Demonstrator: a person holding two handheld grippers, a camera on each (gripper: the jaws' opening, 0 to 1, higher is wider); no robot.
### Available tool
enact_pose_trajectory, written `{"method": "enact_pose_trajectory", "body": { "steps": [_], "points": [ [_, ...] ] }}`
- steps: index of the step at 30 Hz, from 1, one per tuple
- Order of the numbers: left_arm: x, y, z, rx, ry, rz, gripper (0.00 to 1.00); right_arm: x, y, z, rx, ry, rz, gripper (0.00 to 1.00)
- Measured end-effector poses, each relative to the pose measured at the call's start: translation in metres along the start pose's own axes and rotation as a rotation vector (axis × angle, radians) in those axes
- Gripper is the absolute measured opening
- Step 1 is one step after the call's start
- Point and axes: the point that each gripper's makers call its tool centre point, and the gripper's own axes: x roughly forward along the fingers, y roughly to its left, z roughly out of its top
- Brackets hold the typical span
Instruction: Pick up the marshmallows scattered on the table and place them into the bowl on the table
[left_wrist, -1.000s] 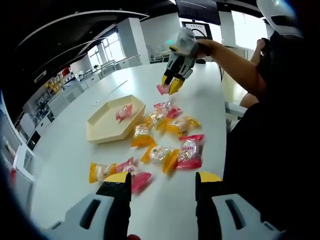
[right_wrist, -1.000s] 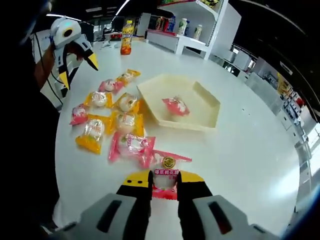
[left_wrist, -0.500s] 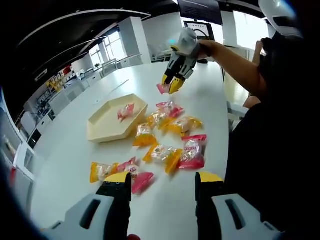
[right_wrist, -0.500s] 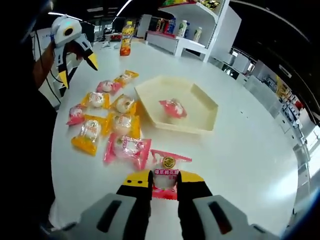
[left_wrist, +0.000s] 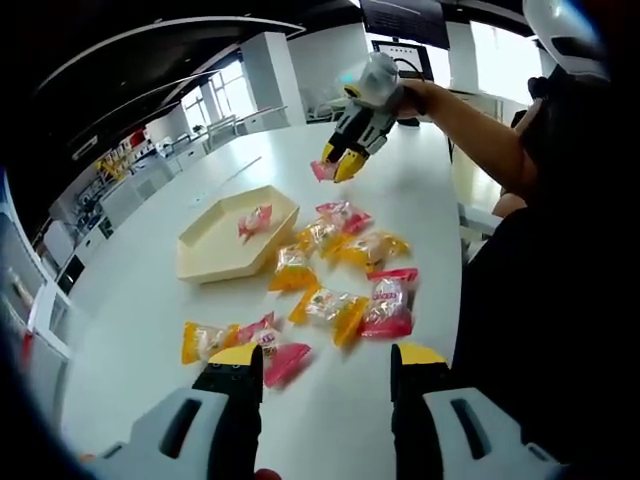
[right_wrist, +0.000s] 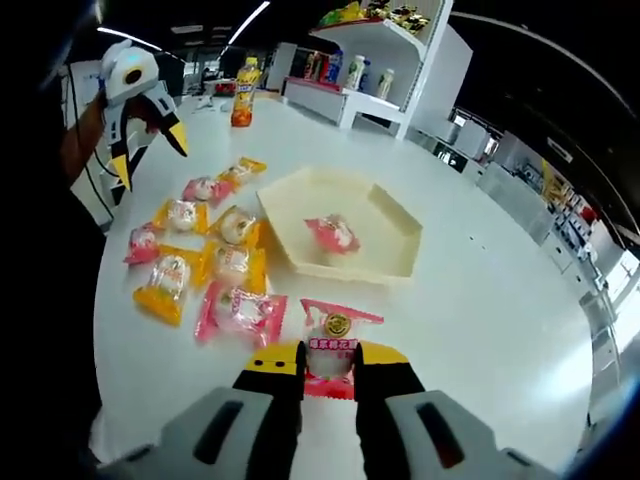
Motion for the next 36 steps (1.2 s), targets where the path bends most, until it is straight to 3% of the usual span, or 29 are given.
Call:
{"method": "enact_pose_trajectory", "body": {
  "steps": [36],
  "points": [
    [0.001,0.002,-0.004,-0.001,0.007,0.008,0.50,0.008,-0.020,0.012,0.001,-0.068,-0.073,0.19]
  ]
}}
